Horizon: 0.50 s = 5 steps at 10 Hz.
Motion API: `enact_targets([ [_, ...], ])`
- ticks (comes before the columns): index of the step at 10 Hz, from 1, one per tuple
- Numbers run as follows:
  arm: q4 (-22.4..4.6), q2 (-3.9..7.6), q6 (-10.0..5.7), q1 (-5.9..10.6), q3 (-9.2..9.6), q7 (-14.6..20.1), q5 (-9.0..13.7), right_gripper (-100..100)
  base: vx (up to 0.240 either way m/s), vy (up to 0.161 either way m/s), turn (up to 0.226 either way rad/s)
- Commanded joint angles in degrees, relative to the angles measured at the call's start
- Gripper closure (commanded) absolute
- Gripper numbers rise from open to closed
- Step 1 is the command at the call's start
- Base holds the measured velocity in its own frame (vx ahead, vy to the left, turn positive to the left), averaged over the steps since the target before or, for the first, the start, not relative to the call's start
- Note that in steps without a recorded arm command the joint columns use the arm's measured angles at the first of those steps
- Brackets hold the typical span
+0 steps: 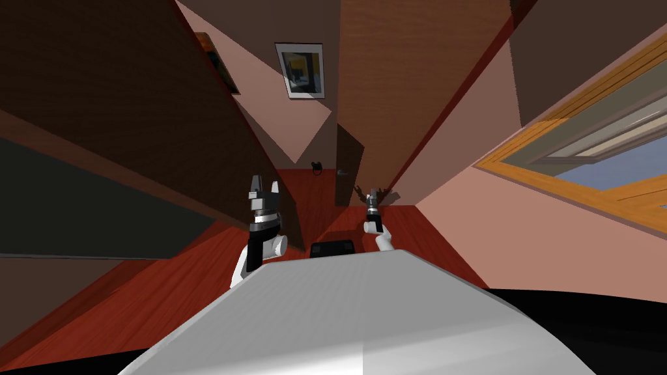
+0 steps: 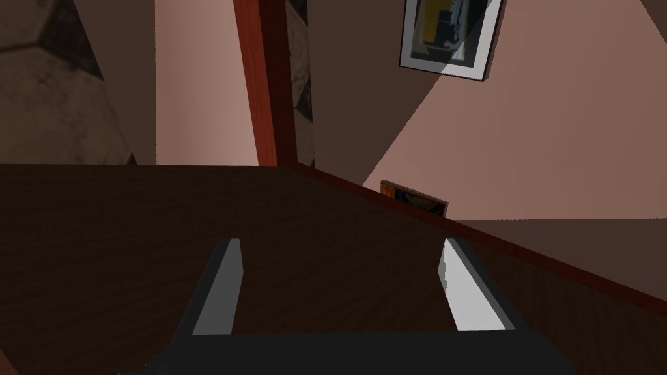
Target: Pull the door open
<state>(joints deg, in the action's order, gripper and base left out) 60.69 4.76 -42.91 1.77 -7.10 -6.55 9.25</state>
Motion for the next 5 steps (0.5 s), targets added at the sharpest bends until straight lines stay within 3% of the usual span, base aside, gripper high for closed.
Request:
enact_targets([
  [1, -2.48, -0.21, -0.49, 1.08, -0.12, -0.3, 0.16, -100, 0.074, 0.014, 0.024],
  [5, -8.82, -0.8, -1.79, 3.72, -0.39, -0.92, 0.58, -100, 0.102, 0.002, 0.034],
])
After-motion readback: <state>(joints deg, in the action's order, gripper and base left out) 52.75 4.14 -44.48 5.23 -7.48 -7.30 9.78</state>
